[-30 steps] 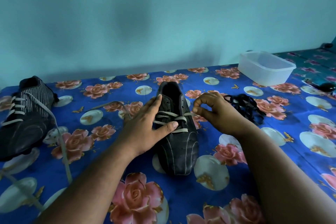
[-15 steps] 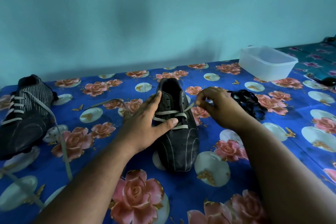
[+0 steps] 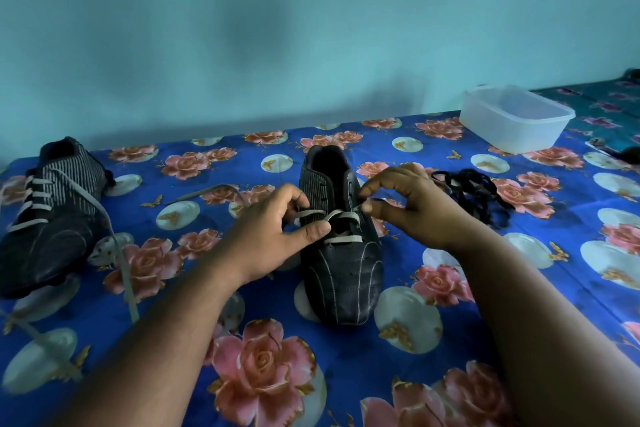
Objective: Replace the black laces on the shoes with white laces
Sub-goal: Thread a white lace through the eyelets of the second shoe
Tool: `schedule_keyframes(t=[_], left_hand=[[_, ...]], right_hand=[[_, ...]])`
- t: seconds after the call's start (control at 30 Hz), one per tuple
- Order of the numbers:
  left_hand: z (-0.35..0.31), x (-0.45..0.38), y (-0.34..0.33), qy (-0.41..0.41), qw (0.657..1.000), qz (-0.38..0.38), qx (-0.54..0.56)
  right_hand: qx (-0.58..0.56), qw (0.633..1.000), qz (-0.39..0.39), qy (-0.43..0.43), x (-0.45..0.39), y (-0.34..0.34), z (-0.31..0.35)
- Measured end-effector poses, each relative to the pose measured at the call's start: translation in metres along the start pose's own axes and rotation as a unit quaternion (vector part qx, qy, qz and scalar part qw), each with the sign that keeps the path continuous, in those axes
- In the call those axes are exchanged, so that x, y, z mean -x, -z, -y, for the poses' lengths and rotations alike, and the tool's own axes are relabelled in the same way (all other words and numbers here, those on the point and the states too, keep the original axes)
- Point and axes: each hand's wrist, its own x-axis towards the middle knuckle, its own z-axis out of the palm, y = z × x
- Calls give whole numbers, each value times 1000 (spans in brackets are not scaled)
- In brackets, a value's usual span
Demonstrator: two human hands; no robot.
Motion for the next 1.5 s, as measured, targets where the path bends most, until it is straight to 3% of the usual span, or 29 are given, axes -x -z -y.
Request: schedule_keyframes(t=[0.13, 0.5, 0.63, 0.8, 1.07, 1.37, 1.5], left_hand=[[4, -4, 3, -9, 997, -9, 79], [10, -6, 10, 19, 992, -24, 120], [5, -4, 1, 2, 995, -28, 92], [0, -6, -13, -7, 993, -88, 76], [0, -7, -11, 5, 994, -56, 97], [-4, -8, -18, 122, 956, -9, 268], [-8, -5, -11, 60, 970, -9, 237]], right_hand=[[9, 1000, 8, 27, -2, -2, -4], [-57, 998, 14, -27, -2, 4, -2], [-76, 997, -6, -22, -2, 0, 5], [-61, 998, -3, -20, -5, -7, -1], [-54, 998, -7, -35, -5, -6, 0], [-84, 994, -27, -59, -6, -1, -1], [-85, 994, -21, -71, -5, 0, -1]])
